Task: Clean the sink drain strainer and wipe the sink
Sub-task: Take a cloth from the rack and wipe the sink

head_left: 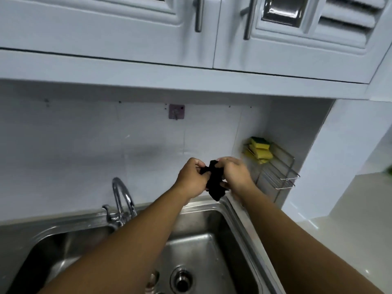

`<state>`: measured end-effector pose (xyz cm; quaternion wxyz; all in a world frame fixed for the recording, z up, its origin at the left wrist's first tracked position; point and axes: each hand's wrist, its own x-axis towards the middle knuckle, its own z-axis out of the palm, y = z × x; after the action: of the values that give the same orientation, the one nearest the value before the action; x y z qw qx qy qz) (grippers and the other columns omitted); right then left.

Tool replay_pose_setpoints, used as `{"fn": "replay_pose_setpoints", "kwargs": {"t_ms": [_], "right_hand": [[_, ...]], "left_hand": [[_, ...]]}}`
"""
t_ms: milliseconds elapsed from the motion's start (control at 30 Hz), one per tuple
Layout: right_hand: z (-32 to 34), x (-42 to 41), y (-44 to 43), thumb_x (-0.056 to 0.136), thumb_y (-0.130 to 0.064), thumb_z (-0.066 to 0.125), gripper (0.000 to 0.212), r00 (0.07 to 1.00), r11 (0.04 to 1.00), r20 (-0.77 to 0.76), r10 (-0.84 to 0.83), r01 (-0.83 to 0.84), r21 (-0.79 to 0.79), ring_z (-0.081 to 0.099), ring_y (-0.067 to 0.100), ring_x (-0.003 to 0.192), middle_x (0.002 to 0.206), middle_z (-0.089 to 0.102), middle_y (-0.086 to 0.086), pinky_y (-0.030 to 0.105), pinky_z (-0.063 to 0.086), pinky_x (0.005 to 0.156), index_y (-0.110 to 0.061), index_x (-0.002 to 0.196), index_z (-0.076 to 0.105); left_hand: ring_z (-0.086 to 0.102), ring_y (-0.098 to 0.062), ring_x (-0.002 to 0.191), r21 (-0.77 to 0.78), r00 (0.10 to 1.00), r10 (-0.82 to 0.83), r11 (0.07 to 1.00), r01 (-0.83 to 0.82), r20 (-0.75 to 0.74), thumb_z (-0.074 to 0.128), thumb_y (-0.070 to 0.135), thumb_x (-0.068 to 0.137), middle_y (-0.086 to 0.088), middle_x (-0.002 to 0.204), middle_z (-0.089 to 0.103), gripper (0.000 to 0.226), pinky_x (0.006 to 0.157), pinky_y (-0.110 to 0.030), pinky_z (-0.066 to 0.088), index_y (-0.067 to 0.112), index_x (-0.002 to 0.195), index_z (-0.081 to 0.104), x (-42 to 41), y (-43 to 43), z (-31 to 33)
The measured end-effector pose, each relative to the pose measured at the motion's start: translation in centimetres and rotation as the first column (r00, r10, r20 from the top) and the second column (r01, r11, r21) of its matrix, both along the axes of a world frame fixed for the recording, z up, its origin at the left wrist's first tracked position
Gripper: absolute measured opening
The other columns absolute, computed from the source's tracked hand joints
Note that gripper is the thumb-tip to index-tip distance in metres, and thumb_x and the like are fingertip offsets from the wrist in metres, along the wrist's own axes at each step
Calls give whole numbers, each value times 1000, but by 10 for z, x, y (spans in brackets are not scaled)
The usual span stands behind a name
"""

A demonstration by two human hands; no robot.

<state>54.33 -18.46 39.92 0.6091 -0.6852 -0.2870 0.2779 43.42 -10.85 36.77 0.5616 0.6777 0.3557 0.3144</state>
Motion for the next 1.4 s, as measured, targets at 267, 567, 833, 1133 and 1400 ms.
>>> {"fn": "replay_pose_setpoints", "kwargs": {"t_ms": [267, 567, 833, 1133, 1400], "right_hand": [[-58, -131, -7, 80, -15, 46, 19, 994, 995, -104, 24, -34, -95, 53, 24, 59, 75, 59, 13, 25, 42, 47, -9, 87, 63], [-103, -280, -41, 91, -6, 44, 15, 957, 987, -277, 85, -119, -108, 66, 15, 44, 59, 69, 3, 32, 55, 46, -9, 96, 58], [-109, -356, -44, 80, 13, 47, 31, 949, 965, -226, 220, -246, -95, 67, 30, 60, 79, 64, 20, 36, 56, 54, -1, 105, 57], [-118, -385, -1, 76, 14, 62, 38, 961, 956, 20, 275, -271, -113, 65, 11, 65, 88, 65, 9, 18, 52, 50, -9, 106, 57], [-158, -398, 64, 77, -7, 76, 47, 951, 940, 90, 295, -272, -206, 65, 24, 93, 102, 63, 11, 41, 57, 84, -13, 110, 44]], "left_hand": [[72, -24, 95, -48, 993, -38, 998, 33, -110, 53, -5, 87, -5, 109, 71, 36, 87, -43, 61, 24, 107, 64, -135, -14, -34], [70, -17, 100, 40, 970, 4, 999, 6, -242, 68, 0, 88, -7, 108, 75, 19, 90, -31, 57, 14, 101, 72, -273, -39, -78], [67, -17, 79, -1, 969, 94, 995, -97, -226, 70, 6, 90, -6, 94, 70, 17, 64, -30, 60, 7, 108, 69, -354, -45, -82], [67, -26, 81, -28, 954, 230, 970, -240, -194, 67, 4, 91, -9, 89, 68, 11, 76, -48, 62, 14, 86, 66, -393, -22, -79], [71, -32, 88, -99, 919, 305, 936, -337, -248, 61, -8, 83, -14, 92, 71, 24, 77, -46, 62, 15, 82, 68, -419, 25, -94]]}}
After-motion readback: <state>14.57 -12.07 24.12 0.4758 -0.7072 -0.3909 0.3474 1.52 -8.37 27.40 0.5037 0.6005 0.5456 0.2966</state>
